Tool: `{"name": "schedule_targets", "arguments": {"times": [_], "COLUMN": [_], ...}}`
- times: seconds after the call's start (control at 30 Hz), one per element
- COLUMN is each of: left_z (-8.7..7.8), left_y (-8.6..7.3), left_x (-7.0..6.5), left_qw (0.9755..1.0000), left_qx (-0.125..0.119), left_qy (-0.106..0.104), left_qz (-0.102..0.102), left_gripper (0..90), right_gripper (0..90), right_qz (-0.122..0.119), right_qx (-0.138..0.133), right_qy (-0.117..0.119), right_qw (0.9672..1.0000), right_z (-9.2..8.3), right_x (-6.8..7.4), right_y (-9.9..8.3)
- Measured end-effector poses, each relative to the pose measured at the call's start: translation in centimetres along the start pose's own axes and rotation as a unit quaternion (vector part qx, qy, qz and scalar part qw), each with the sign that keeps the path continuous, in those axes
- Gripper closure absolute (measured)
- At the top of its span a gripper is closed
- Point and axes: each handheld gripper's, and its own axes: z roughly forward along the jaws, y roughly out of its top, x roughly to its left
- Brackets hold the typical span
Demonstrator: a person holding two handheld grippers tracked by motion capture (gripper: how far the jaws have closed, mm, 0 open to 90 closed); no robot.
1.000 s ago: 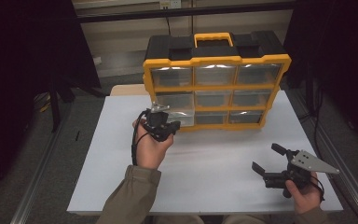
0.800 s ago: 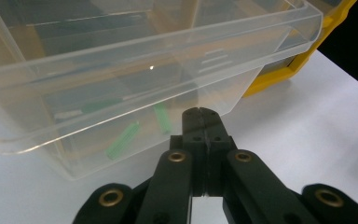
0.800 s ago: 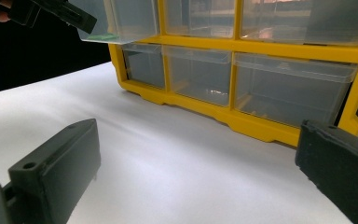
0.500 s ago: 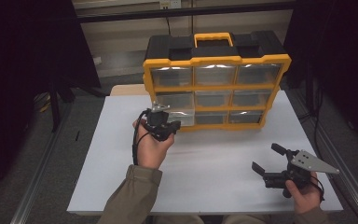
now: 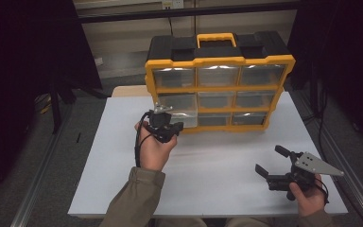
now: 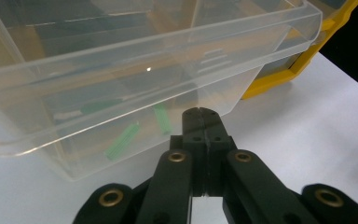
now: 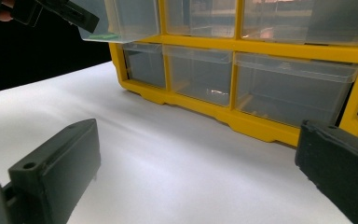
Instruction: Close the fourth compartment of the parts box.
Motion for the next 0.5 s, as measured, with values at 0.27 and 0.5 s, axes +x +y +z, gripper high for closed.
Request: {"name": "schedule_targets", "arguments": {"times": [0.27, 0.5], "left_z": [0.06, -0.14], "left_y": [0.03, 0.17], "left_x": [-0.07, 0.87], "left_qw": [1.0, 0.9996], "left_qx": [-0.002, -0.015], "left_qy": [0.002, 0.01], "left_qz": [-0.003, -0.019], "left_gripper": [90.0, 90.0], "right_gripper": [0.0, 0.0], "right_qz": [-0.001, 0.0], "right_qx": [0.0, -0.002], "right_qy": [0.001, 0.002], "right_qw": [1.0, 1.0], "right_z": [0.0, 0.0], "right_x": [0.0, -0.03], "right_y": [0.0, 0.01]}}
